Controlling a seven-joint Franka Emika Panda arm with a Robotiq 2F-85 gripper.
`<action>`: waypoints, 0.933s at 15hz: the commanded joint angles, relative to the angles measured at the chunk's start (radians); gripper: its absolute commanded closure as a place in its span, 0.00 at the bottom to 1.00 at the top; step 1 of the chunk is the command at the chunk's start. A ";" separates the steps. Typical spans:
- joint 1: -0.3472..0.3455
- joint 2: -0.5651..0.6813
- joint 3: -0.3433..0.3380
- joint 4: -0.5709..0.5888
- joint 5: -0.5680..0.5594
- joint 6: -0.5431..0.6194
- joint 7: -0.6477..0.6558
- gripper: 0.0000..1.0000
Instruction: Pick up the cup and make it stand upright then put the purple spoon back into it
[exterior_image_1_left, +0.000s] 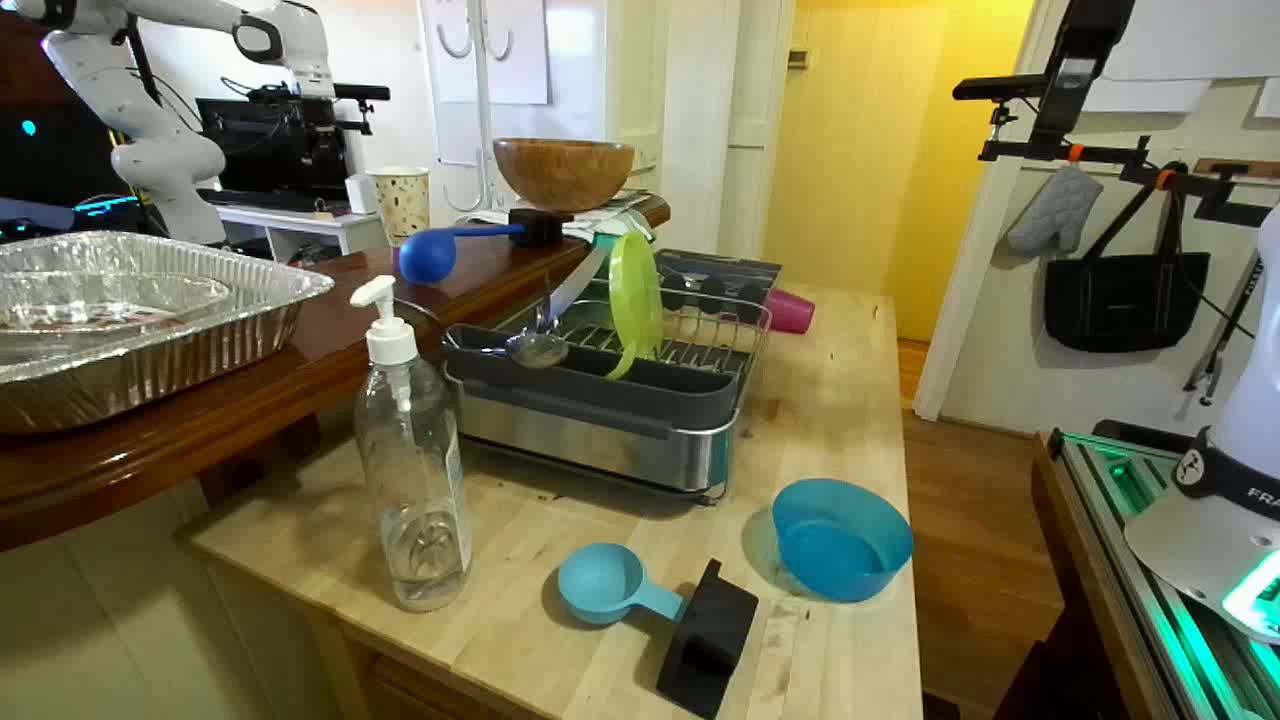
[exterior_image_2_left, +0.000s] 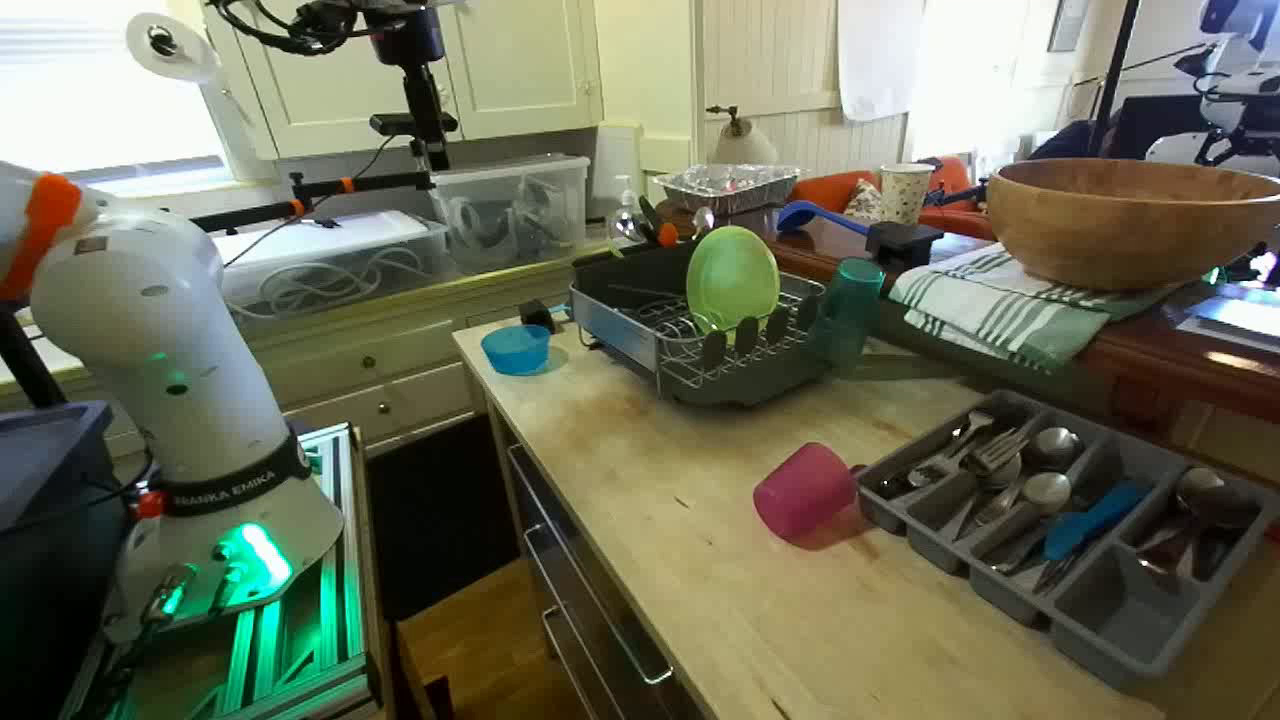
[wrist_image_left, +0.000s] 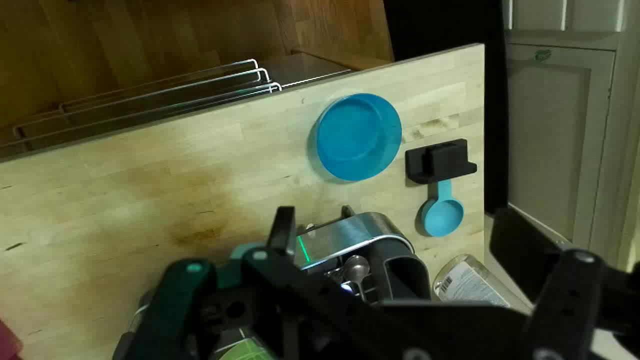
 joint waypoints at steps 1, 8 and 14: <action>-0.023 -0.001 0.014 0.004 0.013 -0.008 -0.014 0.00; -0.023 -0.001 0.014 0.004 0.013 -0.008 -0.014 0.00; -0.052 -0.014 0.076 0.038 -0.027 -0.034 0.049 0.00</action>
